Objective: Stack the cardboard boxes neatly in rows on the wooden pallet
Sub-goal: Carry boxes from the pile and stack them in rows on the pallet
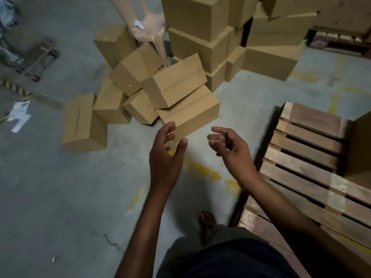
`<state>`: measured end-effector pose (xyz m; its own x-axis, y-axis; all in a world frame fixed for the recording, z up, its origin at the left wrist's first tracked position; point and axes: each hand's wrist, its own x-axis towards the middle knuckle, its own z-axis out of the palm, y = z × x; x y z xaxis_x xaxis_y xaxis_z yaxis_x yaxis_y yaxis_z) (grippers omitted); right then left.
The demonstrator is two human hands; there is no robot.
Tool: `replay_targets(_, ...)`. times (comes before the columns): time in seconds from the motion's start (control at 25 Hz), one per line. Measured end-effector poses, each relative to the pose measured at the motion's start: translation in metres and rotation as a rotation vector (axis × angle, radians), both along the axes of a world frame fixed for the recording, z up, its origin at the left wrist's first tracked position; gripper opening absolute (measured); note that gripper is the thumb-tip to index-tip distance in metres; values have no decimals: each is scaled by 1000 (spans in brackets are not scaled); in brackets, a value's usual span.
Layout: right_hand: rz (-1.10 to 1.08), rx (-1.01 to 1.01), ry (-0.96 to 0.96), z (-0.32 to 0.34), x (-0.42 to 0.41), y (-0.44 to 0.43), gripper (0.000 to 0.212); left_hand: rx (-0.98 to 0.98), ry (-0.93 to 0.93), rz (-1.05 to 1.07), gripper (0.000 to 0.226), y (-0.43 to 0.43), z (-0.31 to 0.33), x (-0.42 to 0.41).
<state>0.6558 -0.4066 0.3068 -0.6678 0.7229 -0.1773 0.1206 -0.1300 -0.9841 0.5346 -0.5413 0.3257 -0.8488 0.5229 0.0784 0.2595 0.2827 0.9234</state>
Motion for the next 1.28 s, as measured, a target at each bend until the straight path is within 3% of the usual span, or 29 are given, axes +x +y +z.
replay_targets(0.16,-18,-342,-33,-3,-92,26,26,33,-265,38,39,27,-5,-98)
replay_targets(0.32,-93,-517,-51,-31,-186,50,32,-7,-453,2,33,53,-29,-207)
replay_targets(0.44,-166,-677,-13,-48,-255,64,33,47,-746,-5,29,76,-43,-288)
replay_targets(0.56,-247,-719,2,-57,-322,78,34,38,-835,-8,25,101,-52,-363)
replay_targets(0.72,-324,-723,-15,-67,-398,108,34,-70,-808,-72,15,151,-59,-448)
replay_targets(0.84,-366,-730,-51,-96,-453,141,34,-134,-721,-118,21,199,-82,-509)
replay_targets(1.16,-430,-817,-234,-240,-581,234,30,-416,-356,-283,31,337,-197,-652)
replay_targets(1.28,-469,-838,-317,-303,-620,252,37,-547,-170,-428,49,379,-258,-690)
